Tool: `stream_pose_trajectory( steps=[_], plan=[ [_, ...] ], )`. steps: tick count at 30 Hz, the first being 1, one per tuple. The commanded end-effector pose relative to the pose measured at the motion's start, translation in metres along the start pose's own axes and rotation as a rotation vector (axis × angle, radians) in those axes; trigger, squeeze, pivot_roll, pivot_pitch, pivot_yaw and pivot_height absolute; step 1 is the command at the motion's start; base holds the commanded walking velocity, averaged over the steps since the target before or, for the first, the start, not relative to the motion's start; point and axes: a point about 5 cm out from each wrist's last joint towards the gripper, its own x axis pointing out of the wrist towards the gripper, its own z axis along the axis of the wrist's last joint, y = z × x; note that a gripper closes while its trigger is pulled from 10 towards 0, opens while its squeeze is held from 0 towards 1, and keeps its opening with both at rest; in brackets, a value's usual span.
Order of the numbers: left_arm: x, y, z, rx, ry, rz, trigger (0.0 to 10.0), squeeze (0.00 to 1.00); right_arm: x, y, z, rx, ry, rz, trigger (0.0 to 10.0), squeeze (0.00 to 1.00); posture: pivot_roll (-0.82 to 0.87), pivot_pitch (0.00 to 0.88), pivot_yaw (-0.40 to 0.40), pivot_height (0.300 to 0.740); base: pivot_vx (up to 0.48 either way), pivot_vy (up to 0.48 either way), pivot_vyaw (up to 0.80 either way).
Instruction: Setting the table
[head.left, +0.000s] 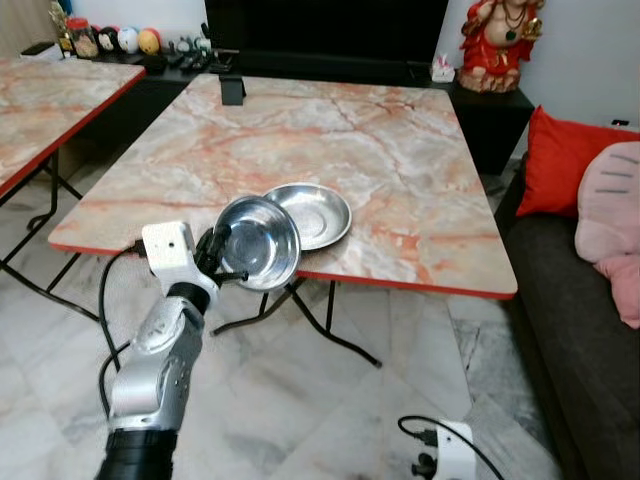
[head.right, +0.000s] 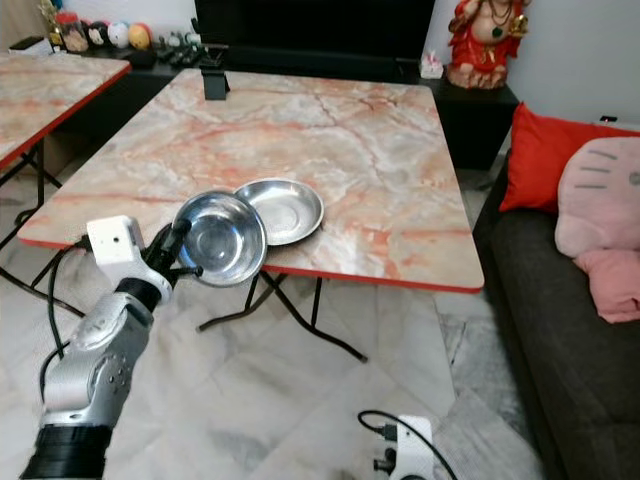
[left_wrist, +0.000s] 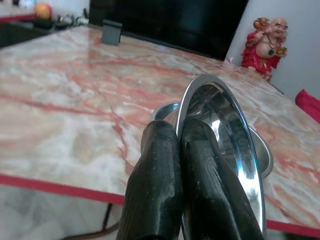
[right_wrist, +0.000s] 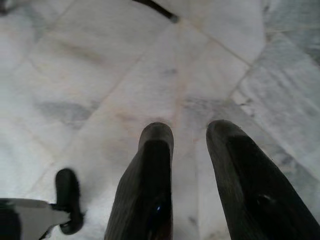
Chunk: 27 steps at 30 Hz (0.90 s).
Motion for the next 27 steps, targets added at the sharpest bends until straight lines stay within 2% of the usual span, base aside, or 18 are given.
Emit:
stream_pose_trajectory(
  steps=[1,4,5,10,13,17,27],
  plan=[
    [0.0026,0.0017,0.0065,0.049,-0.019,-0.021,10.0,0.0,-0.0002,-0.0031,-0.0007,0.006,0.004,-0.01,10.0,0.0,0.05,0.0,-0.03,0.74,0.0,0.0,0.0],
    [0.0041,0.0063,0.01,0.046,-0.026,-0.021,10.0,0.0,-0.0002,-0.0031,-0.0009,0.006,0.004,-0.01,10.0,0.0,0.05,0.0,-0.031,0.74,0.0,0.0,0.0],
    [0.0054,0.007,0.0108,0.016,-0.027,-0.025,10.0,0.0,-0.0002,-0.0032,-0.001,0.005,0.005,-0.009,10.0,0.0,0.05,0.0,-0.031,0.74,0.0,0.0,0.0],
    [0.0057,0.0007,0.0068,-0.034,-0.02,-0.036,10.0,0.0,-0.0004,-0.0037,-0.0017,0.009,0.006,-0.012,10.0,0.0,0.05,0.0,-0.032,0.74,0.0,0.0,0.0],
    [0.006,-0.0021,0.006,-0.043,-0.021,-0.035,10.0,0.0,-0.0005,-0.004,-0.0023,0.019,0.009,-0.018,10.0,0.0,0.05,0.0,-0.032,0.74,0.0,0.0,0.0],
    [0.0064,-0.0027,0.0057,-0.045,-0.022,-0.036,10.0,0.0,-0.0005,-0.0042,-0.0024,0.016,0.008,-0.016,10.0,0.0,0.04,0.0,-0.031,0.74,0.0,0.0,-0.78],
    [0.0088,-0.002,0.009,-0.047,-0.033,-0.04,10.0,0.0,-0.0007,-0.0038,-0.0028,0.007,0.007,-0.016,10.0,0.0,0.04,0.0,-0.024,0.74,0.0,0.0,0.0]
  ],
)
